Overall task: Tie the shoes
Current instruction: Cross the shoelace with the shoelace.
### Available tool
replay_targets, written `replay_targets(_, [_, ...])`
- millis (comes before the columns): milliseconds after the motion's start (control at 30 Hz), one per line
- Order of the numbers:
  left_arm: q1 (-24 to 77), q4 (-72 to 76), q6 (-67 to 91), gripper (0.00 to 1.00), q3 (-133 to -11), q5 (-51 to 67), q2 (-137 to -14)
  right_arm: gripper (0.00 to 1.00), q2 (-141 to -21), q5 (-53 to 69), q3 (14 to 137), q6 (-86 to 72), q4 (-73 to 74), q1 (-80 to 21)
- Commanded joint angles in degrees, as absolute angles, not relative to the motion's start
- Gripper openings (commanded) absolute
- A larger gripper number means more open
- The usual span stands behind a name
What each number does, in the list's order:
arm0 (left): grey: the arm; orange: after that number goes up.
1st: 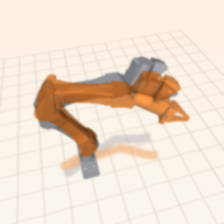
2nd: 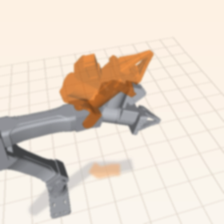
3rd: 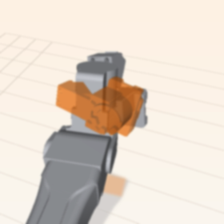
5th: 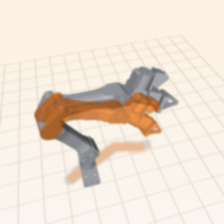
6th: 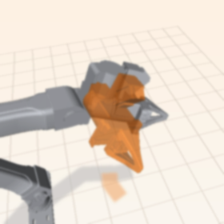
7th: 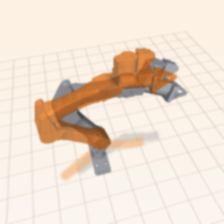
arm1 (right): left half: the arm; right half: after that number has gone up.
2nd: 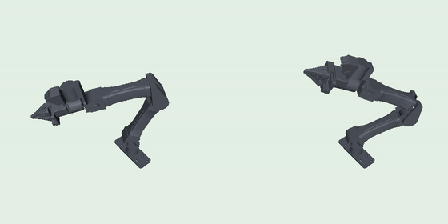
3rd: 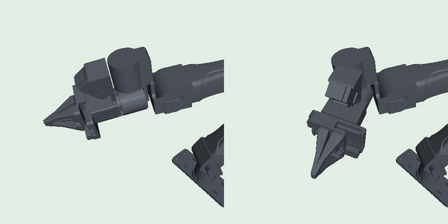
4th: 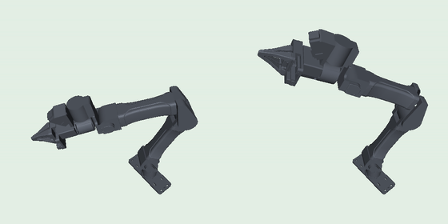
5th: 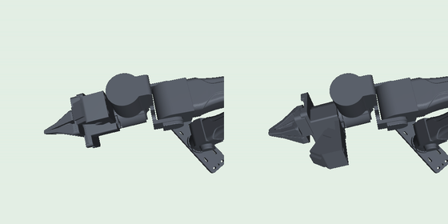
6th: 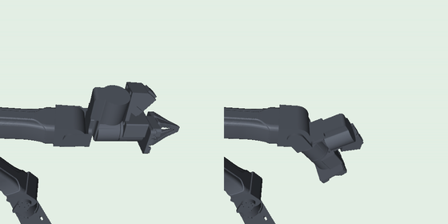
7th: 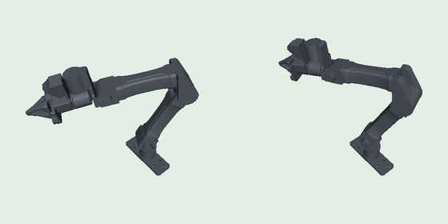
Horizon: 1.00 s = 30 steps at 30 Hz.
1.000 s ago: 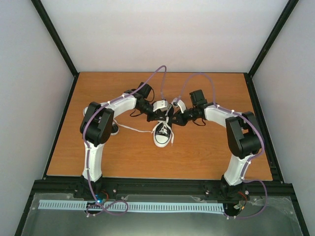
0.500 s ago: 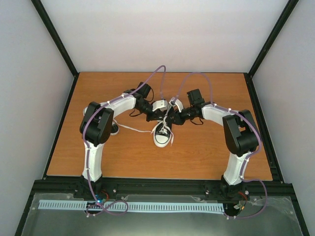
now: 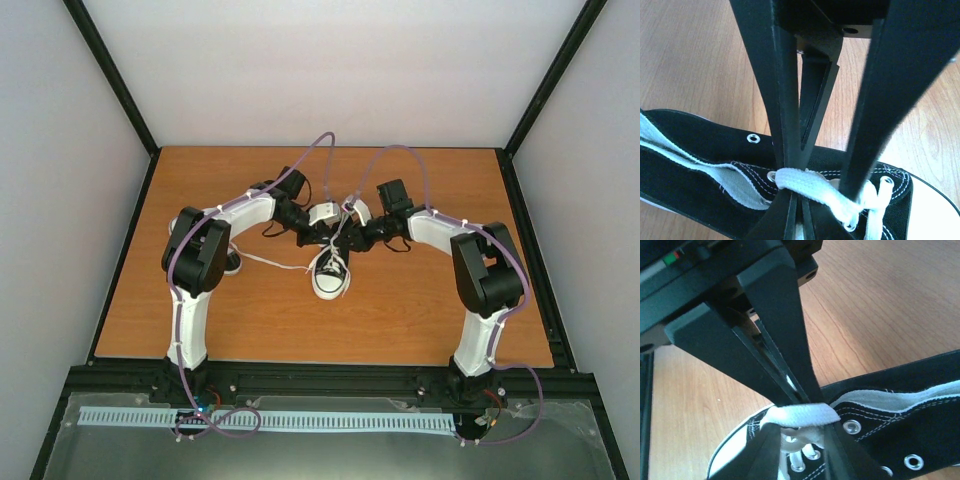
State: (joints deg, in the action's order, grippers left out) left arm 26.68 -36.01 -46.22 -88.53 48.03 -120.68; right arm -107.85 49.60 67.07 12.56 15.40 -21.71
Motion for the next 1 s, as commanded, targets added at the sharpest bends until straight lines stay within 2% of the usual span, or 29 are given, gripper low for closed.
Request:
replay_targets(0, [27.2,-35.9,-45.3,0.01,-89.8,54.1,-118.0,0.21,-108.6,47.4,68.4,13.5,15.7,-23.1])
replay_targets(100, [27.2,-36.4,-45.6,0.01,-89.7,53.8,-117.7,0.08,-107.7,47.1,67.9,14.1,15.9,-23.1])
replay_targets(400, [26.7,-37.7,-46.7,0.01,-89.6,50.9,-117.5,0.03,-105.0,43.4,68.9,16.9,20.9,-22.8])
replay_targets(467, [26.4,-38.0,-46.9,0.08,-89.6,50.4,-117.3,0.03,-104.6,42.7,68.8,17.2,21.4,-22.6])
replay_targets(533, [26.1,-38.4,-47.5,0.27,-89.6,49.8,-117.0,0.03,-104.5,42.3,68.8,17.6,22.0,-22.5])
replay_targets(567, [25.8,-38.8,-47.9,0.32,-89.6,49.6,-116.8,0.03,-104.4,42.2,68.7,17.8,22.4,-22.5])
replay_targets(633, [25.3,-40.2,-49.0,0.39,-89.9,48.9,-116.6,0.03,-104.3,42.3,68.7,18.1,22.9,-22.5])
replay_targets(767, [24.1,-44.1,-52.5,0.46,-91.0,47.1,-116.6,0.04,-103.8,42.2,68.9,18.8,23.5,-22.5])
replay_targets(867, [23.9,-44.7,-53.8,0.46,-90.7,44.3,-117.1,0.06,-103.5,42.8,69.2,19.4,23.8,-22.5])
replay_targets(967, [23.7,-44.9,-52.9,0.37,-91.0,44.5,-117.8,0.06,-103.8,42.9,69.6,19.9,24.7,-22.5])
